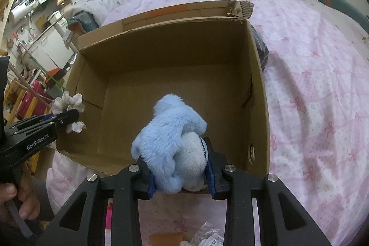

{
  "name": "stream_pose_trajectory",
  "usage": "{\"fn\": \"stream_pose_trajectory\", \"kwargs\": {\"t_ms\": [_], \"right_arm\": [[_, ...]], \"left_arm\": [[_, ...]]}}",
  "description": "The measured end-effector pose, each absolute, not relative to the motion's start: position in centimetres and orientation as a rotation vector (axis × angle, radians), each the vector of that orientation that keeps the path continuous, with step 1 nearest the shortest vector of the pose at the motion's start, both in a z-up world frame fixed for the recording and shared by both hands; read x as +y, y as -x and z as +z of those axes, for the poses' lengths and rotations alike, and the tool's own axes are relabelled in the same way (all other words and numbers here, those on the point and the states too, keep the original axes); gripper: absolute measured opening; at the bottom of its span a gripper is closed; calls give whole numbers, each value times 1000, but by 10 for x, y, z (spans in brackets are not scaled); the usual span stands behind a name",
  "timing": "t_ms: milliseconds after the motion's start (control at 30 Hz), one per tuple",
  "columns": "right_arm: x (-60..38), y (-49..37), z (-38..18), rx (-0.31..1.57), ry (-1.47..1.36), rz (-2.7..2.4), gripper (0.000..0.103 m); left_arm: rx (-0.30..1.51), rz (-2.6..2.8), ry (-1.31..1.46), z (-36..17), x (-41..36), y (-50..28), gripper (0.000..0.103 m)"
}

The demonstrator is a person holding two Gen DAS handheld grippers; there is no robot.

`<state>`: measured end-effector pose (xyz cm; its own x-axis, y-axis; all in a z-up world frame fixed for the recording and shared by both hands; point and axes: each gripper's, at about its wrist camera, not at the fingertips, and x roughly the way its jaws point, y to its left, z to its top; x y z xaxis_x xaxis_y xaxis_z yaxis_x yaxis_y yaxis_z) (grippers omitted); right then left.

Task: Organize soft objects
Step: 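Carry both scrunchies over the box and open both grippers to drop them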

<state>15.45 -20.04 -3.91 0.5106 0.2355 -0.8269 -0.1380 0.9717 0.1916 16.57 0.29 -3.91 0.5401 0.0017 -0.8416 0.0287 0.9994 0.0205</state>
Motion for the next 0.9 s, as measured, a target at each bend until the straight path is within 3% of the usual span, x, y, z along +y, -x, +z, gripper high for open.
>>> {"fn": "stream_pose_trajectory", "kwargs": {"t_ms": [200, 267, 567, 767, 900], "right_arm": [[-201, -156, -40, 1017, -111, 220, 36], [-200, -156, -41, 1019, -107, 221, 43], [-200, -157, -45, 1053, -129, 233, 52], [-197, -158, -45, 1056, -142, 280, 73], [-196, -158, -42, 1043, -143, 286, 81]], "left_arm": [[985, -29, -54, -39, -2, -162, 14], [981, -34, -58, -38, -3, -162, 14], [994, -35, -58, -40, -7, -162, 15], [999, -46, -64, -41, -7, -163, 19], [994, -48, -67, -40, -8, -163, 20]]}}
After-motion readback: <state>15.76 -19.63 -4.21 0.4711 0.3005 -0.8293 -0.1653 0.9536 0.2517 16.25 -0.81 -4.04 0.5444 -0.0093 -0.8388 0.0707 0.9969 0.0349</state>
